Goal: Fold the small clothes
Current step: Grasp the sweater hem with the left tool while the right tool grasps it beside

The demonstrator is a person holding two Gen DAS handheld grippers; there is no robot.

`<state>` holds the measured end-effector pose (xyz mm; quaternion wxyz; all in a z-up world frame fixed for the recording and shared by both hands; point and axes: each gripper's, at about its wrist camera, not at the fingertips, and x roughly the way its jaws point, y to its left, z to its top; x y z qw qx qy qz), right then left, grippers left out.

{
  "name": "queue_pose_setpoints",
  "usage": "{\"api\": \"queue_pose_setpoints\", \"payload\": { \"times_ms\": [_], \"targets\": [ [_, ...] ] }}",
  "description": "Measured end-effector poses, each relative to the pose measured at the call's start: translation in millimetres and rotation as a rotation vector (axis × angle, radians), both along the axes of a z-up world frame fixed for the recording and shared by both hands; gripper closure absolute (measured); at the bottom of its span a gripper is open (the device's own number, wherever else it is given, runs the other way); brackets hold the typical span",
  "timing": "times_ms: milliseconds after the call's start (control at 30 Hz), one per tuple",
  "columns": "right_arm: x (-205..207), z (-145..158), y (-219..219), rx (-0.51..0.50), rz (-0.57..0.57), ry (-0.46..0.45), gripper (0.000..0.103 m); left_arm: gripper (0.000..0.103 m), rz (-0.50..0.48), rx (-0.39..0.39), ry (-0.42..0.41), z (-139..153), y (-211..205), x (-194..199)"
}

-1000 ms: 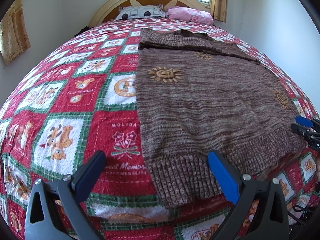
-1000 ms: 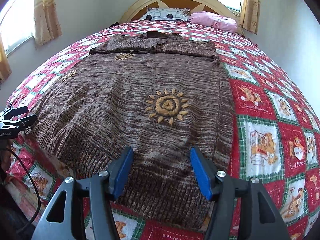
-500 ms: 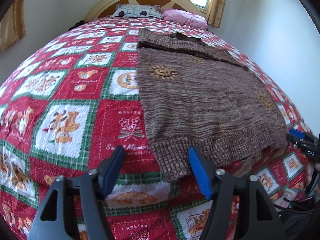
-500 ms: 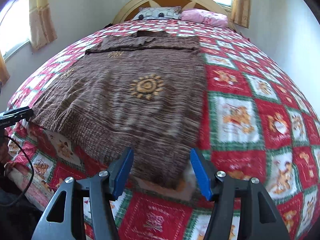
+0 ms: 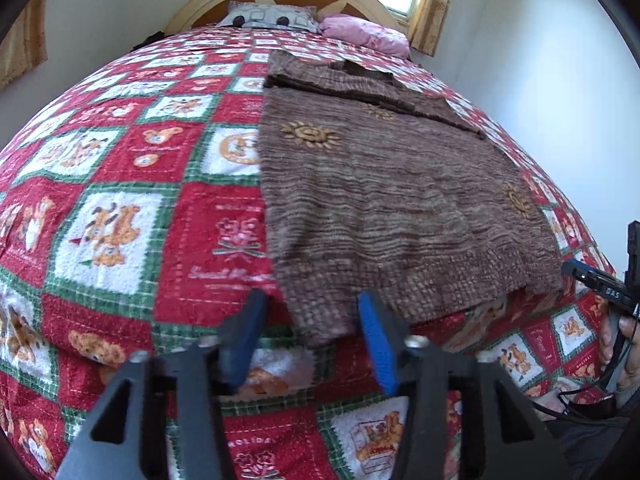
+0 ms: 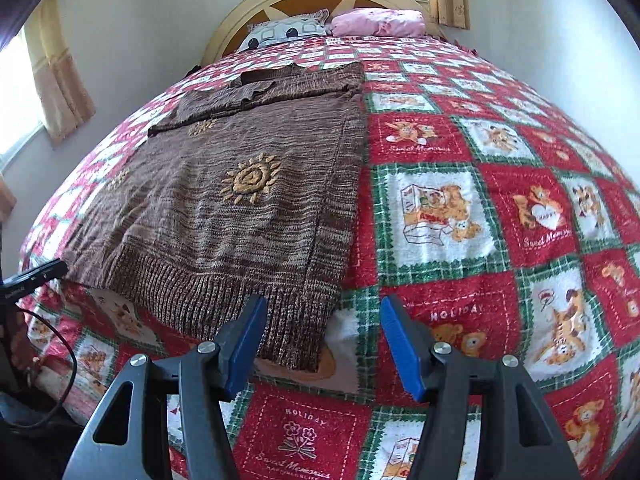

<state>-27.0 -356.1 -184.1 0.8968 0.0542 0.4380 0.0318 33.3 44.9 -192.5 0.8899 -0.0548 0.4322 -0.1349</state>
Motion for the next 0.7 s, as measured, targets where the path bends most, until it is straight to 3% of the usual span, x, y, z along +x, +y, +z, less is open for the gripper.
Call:
{"api": "queue_pose_setpoints", "payload": {
  "times_ms": [100,333,433,500,533,600,667,700],
  "targets": [
    [0.1,-0.7,-6.2,0.047,-0.006,0.012,0.043,0.095,-0.022,-0.066,0.006,0.9,7.5,2.9],
    [0.8,-5.8,-8.8,0.103,-0.007,0.023,0.043,0.094,-0.024,-0.084,0.001,0.8,8.3,1.6],
    [0.8,-8.9,2.0,0.078,0.009,0.021,0.043,0.091,-0.009,-0.096,-0.009,-0.6,9.5,1.6],
    [0.8,-9.0,7.1,0.059,0.017,0.015,0.052,0.085,-0.007,-0.104,-0.013,-1.4,9.7,3.1],
    [0.9,-9.3,10.6,0.053,0.031,0.017,0.064,0.077,-0.015,-0.115,-0.011,-1.7,8.9,3.4],
    [0.7,-10.5,13.4,0.046,0.039,0.022,0.066,0.068,-0.033,-0.129,-0.009,-1.1,6.9,3.6],
    [1.4,-11.4,12.7,0.047,0.041,0.027,0.083,0.066,-0.043,-0.113,-0.018,-0.2,3.2,1.9],
    [1.5,-11.6,10.9,0.062,0.04,0.029,0.088,0.075,-0.052,-0.105,-0.027,0.4,1.9,0.4]
  ]
}}
